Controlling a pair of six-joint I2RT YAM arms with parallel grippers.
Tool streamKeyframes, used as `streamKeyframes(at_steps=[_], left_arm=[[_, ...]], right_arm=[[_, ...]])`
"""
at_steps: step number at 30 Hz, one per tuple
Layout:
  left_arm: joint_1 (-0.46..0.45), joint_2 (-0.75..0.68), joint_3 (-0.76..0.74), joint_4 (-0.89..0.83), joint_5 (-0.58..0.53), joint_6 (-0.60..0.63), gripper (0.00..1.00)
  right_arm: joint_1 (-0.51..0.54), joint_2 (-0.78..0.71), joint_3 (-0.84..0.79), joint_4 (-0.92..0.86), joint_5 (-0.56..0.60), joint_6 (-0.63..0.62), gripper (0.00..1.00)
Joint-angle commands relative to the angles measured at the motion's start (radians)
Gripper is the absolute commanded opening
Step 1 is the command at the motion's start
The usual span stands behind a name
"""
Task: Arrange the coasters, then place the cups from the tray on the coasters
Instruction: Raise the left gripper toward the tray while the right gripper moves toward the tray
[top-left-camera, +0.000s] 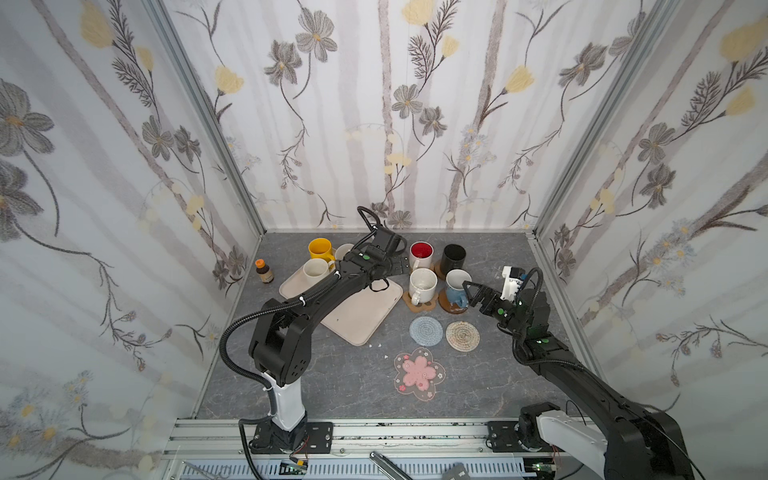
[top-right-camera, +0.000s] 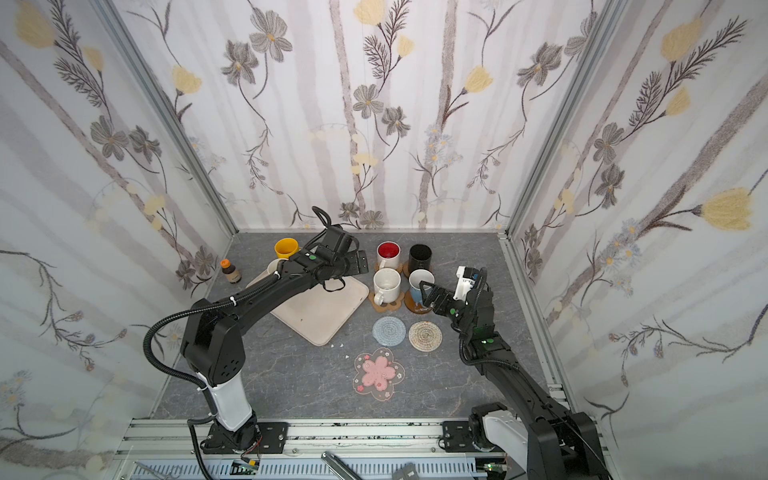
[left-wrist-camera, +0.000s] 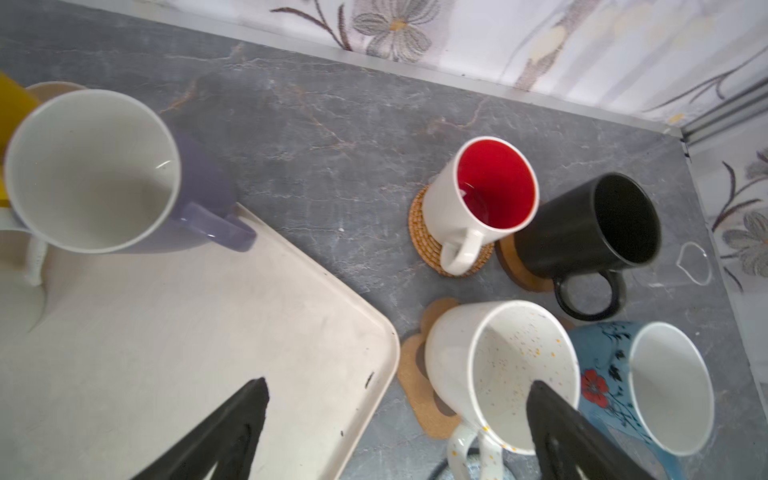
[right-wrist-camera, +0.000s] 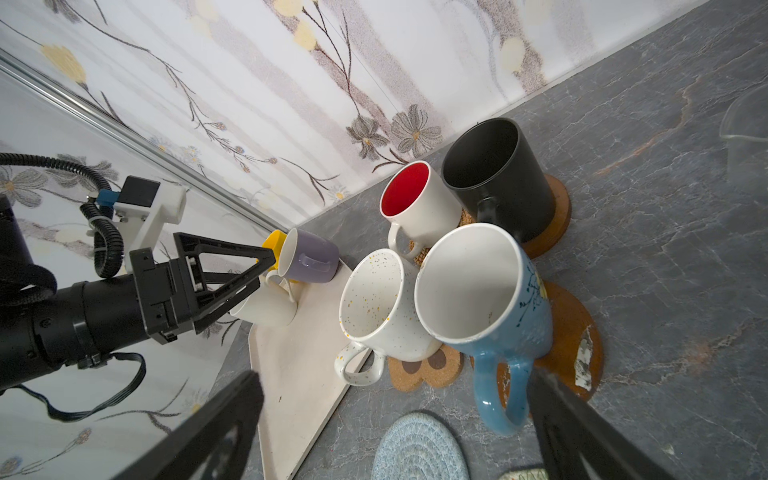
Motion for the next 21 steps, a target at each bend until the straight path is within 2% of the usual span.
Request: streamKeyframes(at_steps=[1,10,21], left_arm=[[0.059,-0.003,-0.004,0.006,0.064,-0.034,0.94],[0.157,0.071,0.041,0.002,0.088,-0.012,0.86],[0.201,0.201,0.106,-0.027,0.087,-0.055,0.80]], right_arm=[[0.029,0.052,0.074,-0.016,-0.010,-0.032,1.00],[0.126,0.210,0.359,-0.124,0.039,-0.075,1.00],[0.182,0.340,0.540,-0.111,0.051,-0.070,1.00]])
